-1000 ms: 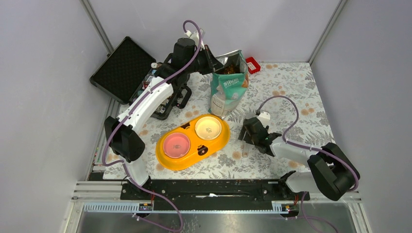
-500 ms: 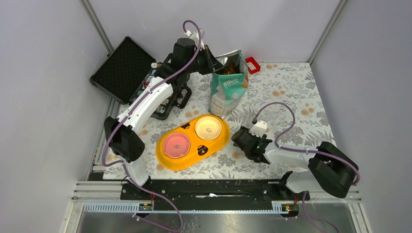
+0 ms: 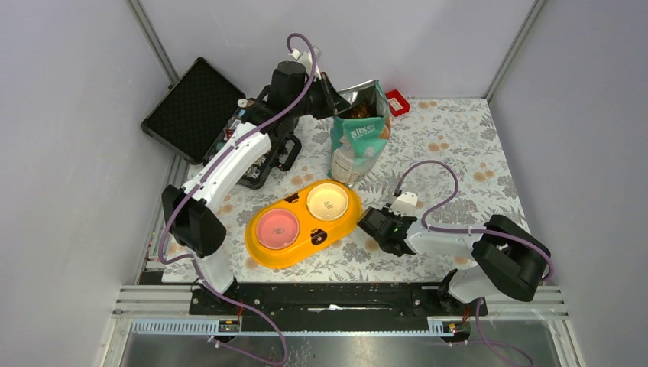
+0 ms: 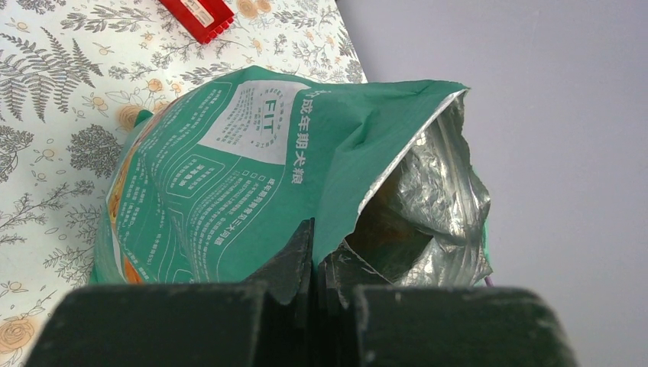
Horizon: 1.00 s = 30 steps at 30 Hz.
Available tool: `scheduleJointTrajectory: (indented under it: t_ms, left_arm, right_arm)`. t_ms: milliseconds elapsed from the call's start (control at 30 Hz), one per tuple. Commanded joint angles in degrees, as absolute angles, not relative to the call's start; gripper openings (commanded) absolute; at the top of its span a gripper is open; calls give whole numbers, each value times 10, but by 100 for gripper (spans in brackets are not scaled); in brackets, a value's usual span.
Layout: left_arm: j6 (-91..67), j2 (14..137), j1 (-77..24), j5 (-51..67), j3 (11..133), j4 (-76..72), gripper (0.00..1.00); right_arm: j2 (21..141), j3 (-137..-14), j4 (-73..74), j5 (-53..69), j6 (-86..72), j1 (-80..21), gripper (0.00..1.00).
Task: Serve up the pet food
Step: Pick up the spatula from the center of the board.
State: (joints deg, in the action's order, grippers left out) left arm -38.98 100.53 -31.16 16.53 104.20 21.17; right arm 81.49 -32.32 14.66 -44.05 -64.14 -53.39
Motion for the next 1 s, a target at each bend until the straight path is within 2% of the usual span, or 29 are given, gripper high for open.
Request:
scheduleJointTrajectory:
  t_ms: [0,67,267,467,567,700,967]
  left_arm:
    - [-394,933,-316,208,1045,173,0]
    - [-398,934,-316,210,1042,168,0]
    - [-395,935,-316,214,1046,167,0]
    - [-388,940,-322,227,1059,165,0]
    - [-373,949,-330,217,1079,189,0]
    - [-363,963,-335,223,1103,208,0]
    - [-370,976,-353,293,1133,187,0]
  right_arm:
    - [821,-311,184,-409,-682,-541,17]
    - [809,-315,203,-414,-681,-541,0]
    - [709,-367,323,-405,-594,-541,0]
    - [559,-458,487,-253,-449,-540,0]
    - [526,-554,615,-202,-407,-540,0]
    - [541,-706,771,-179,-359,-540,0]
    - [549,-988,914,-157,-348,-540,0]
